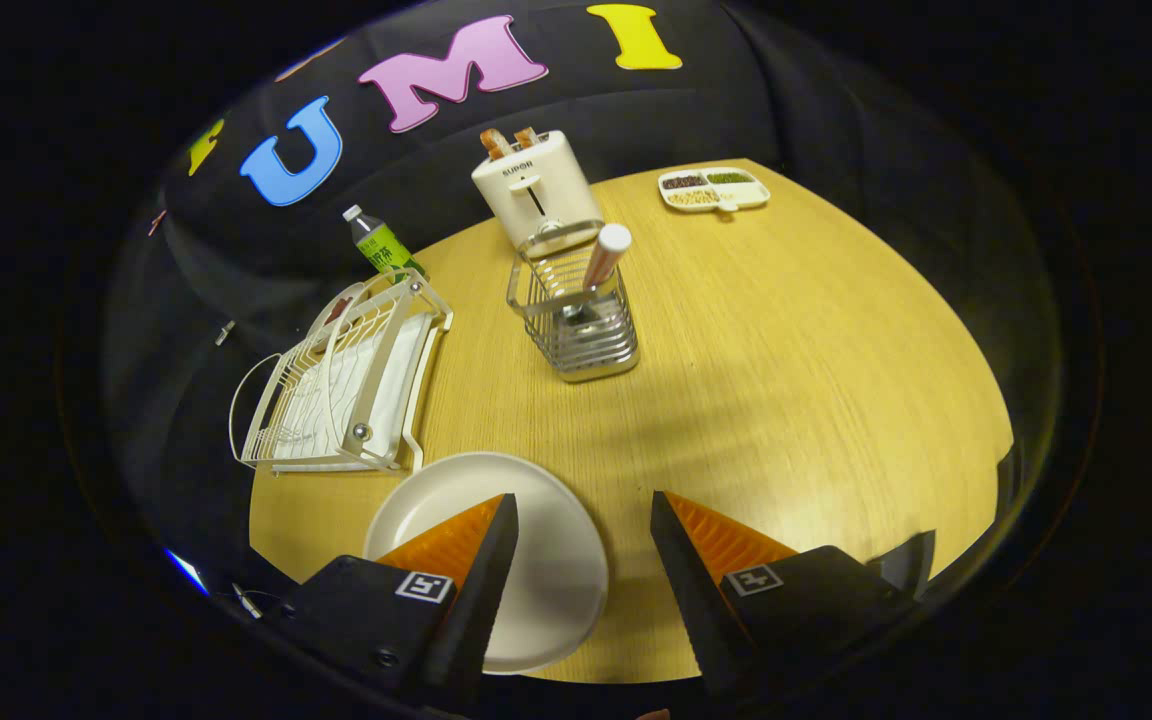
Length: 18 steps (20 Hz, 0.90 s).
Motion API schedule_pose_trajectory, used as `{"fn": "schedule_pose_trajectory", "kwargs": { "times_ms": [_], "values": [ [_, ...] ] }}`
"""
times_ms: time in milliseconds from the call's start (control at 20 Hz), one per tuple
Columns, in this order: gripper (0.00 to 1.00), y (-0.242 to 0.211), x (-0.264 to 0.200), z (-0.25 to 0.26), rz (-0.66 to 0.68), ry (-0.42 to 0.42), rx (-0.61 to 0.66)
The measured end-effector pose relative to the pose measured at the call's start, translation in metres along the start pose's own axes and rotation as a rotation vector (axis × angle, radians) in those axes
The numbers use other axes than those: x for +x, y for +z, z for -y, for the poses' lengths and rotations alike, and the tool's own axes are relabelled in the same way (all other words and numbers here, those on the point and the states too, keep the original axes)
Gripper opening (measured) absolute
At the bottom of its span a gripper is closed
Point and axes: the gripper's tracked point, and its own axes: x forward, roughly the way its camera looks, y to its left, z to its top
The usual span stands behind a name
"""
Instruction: Take the plate from the dish rack, then take the spoon from the basket and place it into the plate.
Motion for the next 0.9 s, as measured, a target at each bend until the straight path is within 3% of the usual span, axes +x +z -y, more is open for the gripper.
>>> {"fn": "schedule_pose_trajectory", "kwargs": {
  "times_ms": [200, 350, 700, 750, 900],
  "values": [
    [0.86, 0.067, -0.030, -0.001, 0.121, 0.002, -0.174],
    [0.86, 0.104, -0.030, 0.001, 0.131, 0.002, -0.291],
    [0.81, 0.109, 0.019, 0.012, -0.015, 0.021, -0.426],
    [0.75, 0.107, 0.027, 0.011, -0.029, 0.029, -0.440],
    [0.45, 0.106, 0.042, 0.011, -0.052, 0.036, -0.469]
  ]
}}
